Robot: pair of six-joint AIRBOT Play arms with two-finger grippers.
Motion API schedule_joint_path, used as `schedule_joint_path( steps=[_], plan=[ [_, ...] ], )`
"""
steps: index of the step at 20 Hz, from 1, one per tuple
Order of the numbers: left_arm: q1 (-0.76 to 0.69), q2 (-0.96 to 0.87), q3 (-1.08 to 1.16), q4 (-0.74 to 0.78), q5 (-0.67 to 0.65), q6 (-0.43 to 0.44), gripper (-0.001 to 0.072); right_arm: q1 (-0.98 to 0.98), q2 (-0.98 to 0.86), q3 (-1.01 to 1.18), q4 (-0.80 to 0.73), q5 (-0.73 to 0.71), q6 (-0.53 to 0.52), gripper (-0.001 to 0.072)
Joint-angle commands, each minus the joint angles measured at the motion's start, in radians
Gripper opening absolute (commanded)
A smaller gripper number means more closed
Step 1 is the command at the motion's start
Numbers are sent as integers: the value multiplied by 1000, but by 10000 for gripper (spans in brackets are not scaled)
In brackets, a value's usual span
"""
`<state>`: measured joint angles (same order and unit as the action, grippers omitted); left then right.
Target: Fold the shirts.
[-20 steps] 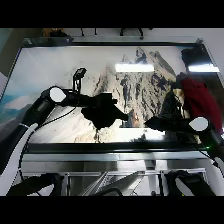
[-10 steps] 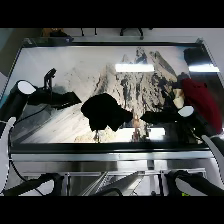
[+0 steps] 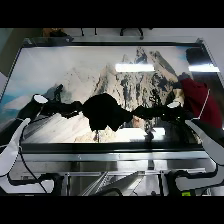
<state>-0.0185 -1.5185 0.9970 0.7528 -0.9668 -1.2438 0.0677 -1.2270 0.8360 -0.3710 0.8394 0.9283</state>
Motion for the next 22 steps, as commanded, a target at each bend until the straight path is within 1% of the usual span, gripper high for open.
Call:
schedule_joint_path(
  steps=[1,2,4,5,6,7,8,10,13,15,17,20,22],
  plan=[
    [-64,-104,77,-29,20,22,692,12,-70,13,86,2,-55,377],
    [-74,-123,100,-27,10,21,588,17,-80,14,105,2,-67,363],
    [-83,-142,126,-11,-2,21,296,23,-95,14,157,3,-105,346],
    [-84,-143,130,-12,-6,21,131,23,-99,14,182,5,-129,229],
    [-80,-138,130,-12,-9,21,14,23,-99,14,198,6,-146,110],
    [-72,-129,130,-12,-14,22,18,23,-97,14,214,10,-158,55],
    [-61,-114,130,-12,-23,22,17,23,-92,19,230,35,-185,23],
    [-35,-62,130,-13,-42,22,17,19,-75,61,227,96,-185,22],
    [6,98,151,-22,-78,22,17,-14,-6,219,222,193,-174,22],
    [13,219,248,-22,-137,21,17,-45,54,386,214,243,-130,22],
    [13,344,395,-23,-171,12,17,-73,116,578,214,285,-89,22],
    [6,518,636,-19,-178,4,17,-99,217,841,189,298,-86,22],
    [7,620,745,-10,-179,4,17,-110,296,955,115,297,-84,22]
  ],
)
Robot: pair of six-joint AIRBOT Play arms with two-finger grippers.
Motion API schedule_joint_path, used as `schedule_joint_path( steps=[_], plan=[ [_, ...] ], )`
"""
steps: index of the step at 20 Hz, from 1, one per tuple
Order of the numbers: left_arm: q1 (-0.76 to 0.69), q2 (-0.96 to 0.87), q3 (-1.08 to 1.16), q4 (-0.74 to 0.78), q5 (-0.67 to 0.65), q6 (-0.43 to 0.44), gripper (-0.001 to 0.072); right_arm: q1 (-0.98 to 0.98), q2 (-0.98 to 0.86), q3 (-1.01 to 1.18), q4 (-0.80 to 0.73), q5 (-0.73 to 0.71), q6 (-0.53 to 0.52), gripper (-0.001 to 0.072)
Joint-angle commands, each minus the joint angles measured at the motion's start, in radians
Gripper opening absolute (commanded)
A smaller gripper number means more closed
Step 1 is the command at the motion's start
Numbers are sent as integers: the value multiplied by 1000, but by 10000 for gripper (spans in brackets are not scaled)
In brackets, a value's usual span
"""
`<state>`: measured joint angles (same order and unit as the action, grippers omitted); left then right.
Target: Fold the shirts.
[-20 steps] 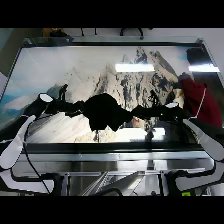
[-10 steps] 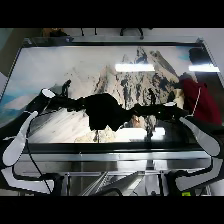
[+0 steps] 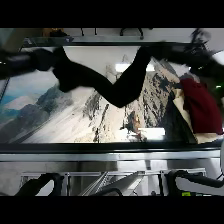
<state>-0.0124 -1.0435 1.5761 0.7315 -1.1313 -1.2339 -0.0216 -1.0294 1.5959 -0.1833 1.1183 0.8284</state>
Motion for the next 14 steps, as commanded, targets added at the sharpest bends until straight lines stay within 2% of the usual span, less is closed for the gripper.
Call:
schedule_joint_path(
  steps=[1,4,7,10,14],
  plan=[
    [1,192,197,13,-23,-6,17,-20,145,220,-130,11,27,22],
    [0,298,196,125,-43,-29,17,-20,257,223,-268,-21,37,22],
    [0,363,73,247,-14,-58,17,-20,272,222,-354,-26,67,22],
    [0,338,-116,246,31,-56,18,-20,185,190,-414,-15,126,22],
    [0,134,-303,245,52,-24,18,-19,-48,88,-427,32,204,22]
  ],
)
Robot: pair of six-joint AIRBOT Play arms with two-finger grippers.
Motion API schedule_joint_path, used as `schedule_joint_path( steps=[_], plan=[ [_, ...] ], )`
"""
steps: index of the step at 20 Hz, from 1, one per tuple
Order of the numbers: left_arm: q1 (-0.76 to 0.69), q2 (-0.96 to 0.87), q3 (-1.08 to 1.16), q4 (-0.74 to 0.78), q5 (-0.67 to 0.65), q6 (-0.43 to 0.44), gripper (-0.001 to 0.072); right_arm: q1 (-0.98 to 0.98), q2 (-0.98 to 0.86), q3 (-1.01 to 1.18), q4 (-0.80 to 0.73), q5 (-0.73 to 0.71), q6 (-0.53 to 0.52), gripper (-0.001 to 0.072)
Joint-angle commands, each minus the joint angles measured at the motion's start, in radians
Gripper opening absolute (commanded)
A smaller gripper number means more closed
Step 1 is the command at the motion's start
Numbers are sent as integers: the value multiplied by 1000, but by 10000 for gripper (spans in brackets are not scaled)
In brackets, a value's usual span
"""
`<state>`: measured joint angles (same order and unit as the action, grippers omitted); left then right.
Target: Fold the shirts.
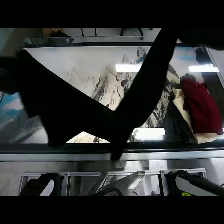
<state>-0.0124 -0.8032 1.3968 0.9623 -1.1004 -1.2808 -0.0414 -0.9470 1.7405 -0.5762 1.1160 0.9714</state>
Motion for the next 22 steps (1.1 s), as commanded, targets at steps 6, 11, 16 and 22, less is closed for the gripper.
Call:
schedule_joint_path(
  steps=[6,11,16,22],
  plan=[
    [14,-510,-280,14,62,50,21,0,-549,-152,-31,37,93,265],
    [117,-701,-211,6,-43,47,696,-37,-543,-150,-39,83,107,295],
    [262,-745,-35,16,-170,47,695,-155,-319,-196,-280,204,258,295],
    [344,-742,-101,11,-210,48,696,-173,-82,-687,-392,143,320,301]
  ],
)
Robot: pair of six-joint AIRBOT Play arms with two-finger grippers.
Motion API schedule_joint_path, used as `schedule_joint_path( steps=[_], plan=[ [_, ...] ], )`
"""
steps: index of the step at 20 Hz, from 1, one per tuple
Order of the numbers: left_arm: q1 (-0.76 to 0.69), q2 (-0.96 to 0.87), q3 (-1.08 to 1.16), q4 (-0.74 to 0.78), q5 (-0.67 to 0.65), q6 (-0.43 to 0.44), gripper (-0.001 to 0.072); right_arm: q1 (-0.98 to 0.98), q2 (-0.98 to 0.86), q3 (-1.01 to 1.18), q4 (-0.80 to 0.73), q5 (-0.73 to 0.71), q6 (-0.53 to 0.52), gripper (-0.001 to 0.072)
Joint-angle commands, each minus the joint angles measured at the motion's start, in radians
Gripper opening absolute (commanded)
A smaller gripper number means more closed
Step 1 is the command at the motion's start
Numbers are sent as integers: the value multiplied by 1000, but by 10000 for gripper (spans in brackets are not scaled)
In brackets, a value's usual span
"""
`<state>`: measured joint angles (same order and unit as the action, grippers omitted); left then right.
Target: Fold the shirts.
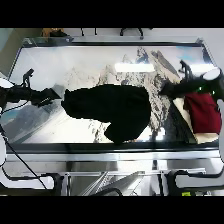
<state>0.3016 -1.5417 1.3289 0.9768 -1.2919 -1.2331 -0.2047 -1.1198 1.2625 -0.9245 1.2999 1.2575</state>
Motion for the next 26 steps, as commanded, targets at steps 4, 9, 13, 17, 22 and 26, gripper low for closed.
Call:
schedule_joint_path(
  steps=[4,9,13,17,22,26],
  plan=[
    [-10,-3,-117,-9,27,14,695,-7,78,-404,35,-127,22,483],
    [-48,-3,-117,-10,39,13,695,21,13,-436,119,-202,-57,380],
    [-47,-3,-77,-11,17,2,695,53,-71,-436,269,-243,-148,379],
    [-47,-3,-24,-10,-33,1,695,57,-100,-435,343,-244,-212,259],
    [-47,-3,60,-10,-94,-17,695,11,11,-370,346,-72,-233,21],
    [-47,-2,63,-10,-118,-25,696,-211,190,-336,136,17,-93,21]
  ],
)
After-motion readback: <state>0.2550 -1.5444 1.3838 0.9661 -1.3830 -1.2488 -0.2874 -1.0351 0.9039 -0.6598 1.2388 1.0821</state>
